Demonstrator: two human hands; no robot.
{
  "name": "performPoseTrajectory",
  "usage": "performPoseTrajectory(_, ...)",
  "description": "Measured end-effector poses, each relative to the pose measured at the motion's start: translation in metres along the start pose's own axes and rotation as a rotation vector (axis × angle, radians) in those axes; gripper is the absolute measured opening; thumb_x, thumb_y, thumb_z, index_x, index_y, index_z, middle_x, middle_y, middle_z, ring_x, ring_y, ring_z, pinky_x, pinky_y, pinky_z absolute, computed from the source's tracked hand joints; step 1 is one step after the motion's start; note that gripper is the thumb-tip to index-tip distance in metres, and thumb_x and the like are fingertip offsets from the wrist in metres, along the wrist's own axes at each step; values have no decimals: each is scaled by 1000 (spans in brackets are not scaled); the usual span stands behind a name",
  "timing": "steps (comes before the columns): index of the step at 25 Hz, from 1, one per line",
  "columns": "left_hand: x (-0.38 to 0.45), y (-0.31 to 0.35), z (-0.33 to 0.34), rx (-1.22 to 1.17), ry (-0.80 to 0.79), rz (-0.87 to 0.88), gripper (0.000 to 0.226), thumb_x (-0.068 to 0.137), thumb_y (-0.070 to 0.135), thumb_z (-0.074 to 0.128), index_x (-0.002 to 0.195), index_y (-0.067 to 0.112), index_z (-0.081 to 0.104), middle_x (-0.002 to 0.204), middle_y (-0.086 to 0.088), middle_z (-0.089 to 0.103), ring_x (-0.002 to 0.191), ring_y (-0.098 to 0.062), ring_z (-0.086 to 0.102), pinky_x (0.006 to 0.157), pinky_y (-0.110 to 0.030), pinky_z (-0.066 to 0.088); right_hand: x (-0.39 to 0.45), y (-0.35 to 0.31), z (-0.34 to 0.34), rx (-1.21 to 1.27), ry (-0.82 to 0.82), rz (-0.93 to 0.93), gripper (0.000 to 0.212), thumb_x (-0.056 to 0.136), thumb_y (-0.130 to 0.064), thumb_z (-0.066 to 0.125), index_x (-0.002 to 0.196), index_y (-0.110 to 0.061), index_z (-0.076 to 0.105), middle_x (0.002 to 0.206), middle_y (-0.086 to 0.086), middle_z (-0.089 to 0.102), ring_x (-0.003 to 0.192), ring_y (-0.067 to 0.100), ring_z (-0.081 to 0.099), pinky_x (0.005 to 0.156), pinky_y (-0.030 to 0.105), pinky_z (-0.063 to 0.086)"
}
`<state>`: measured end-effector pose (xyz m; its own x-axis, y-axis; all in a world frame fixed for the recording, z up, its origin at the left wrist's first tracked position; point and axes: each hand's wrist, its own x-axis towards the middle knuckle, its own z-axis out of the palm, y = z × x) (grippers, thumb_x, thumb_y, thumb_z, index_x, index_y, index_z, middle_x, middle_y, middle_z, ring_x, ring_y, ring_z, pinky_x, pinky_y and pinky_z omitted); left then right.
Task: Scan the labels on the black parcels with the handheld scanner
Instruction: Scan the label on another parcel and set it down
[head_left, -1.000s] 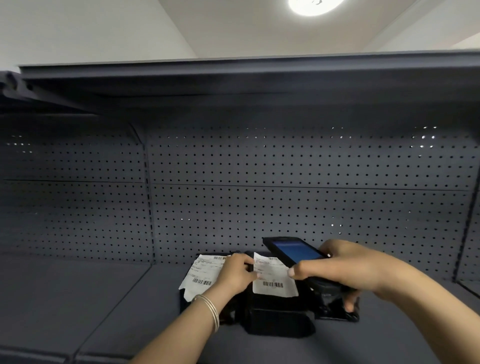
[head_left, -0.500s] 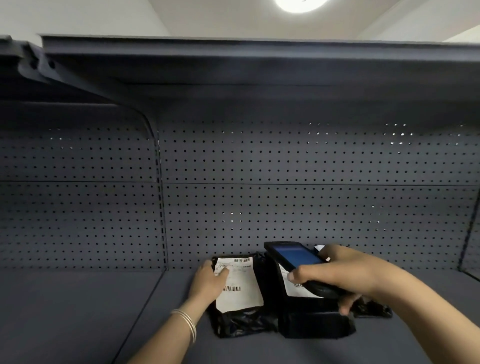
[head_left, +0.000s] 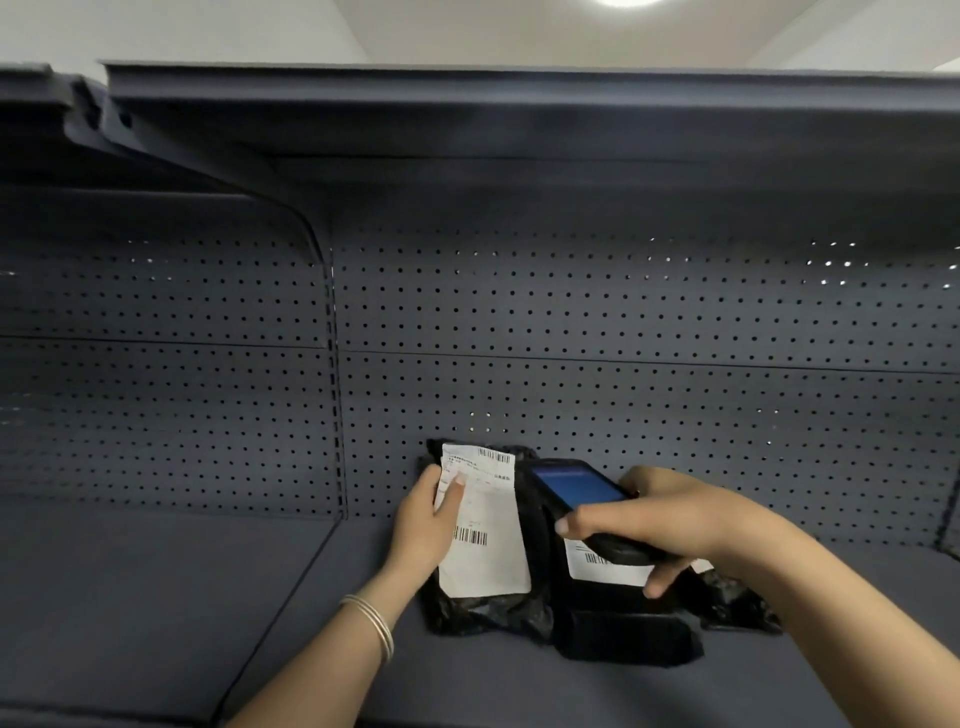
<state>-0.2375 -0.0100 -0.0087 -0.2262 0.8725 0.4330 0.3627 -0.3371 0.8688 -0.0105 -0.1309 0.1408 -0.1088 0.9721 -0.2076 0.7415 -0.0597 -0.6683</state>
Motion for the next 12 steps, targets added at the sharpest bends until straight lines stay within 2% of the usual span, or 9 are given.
performPoseTrajectory(2,-6,14,-5,38,74,129,27,94,30,51,77,9,51,76,4,54,64,-4,49,59,-13,40,-6,3,-7,20,-22,-37,73,52,-55,83,107,-11,63,89,3,56,61,20,69,67,35,67)
performPoseTrajectory(4,-14,22,-6,99,139,218,18,93,28,53,82,14,57,92,5,52,83,-1,54,72,-5,41,-13,7,-13,41,-59,-78,53,64,-46,84,101,-13,65,86,2,59,61,17,67,63,31,65)
performPoseTrajectory(6,-27,27,-2,137,171,255,8,92,26,56,90,19,61,103,10,52,98,4,53,81,-2,39,-20,13,-17,50,-84,-111,42,68,-40,84,95,-14,65,82,0,59,63,14,66,63,32,65)
performPoseTrajectory(7,-35,29,1,136,185,257,5,91,24,57,94,23,61,106,14,53,102,7,52,83,-1,38,-23,17,-19,46,-95,-126,43,67,-40,85,96,-15,65,81,0,60,64,13,65,63,32,65)
performPoseTrajectory(9,-48,33,6,122,222,252,13,90,22,59,95,34,57,110,23,53,104,13,51,83,-1,39,-29,27,-24,35,-116,-152,53,62,-43,85,102,-15,65,90,1,64,66,14,67,63,31,65)
performPoseTrajectory(12,-56,35,10,91,262,222,17,89,25,61,87,39,51,115,22,56,103,6,56,81,-12,47,-38,37,-32,6,-135,-169,55,65,-44,84,108,-16,63,112,6,65,73,21,73,69,35,67)
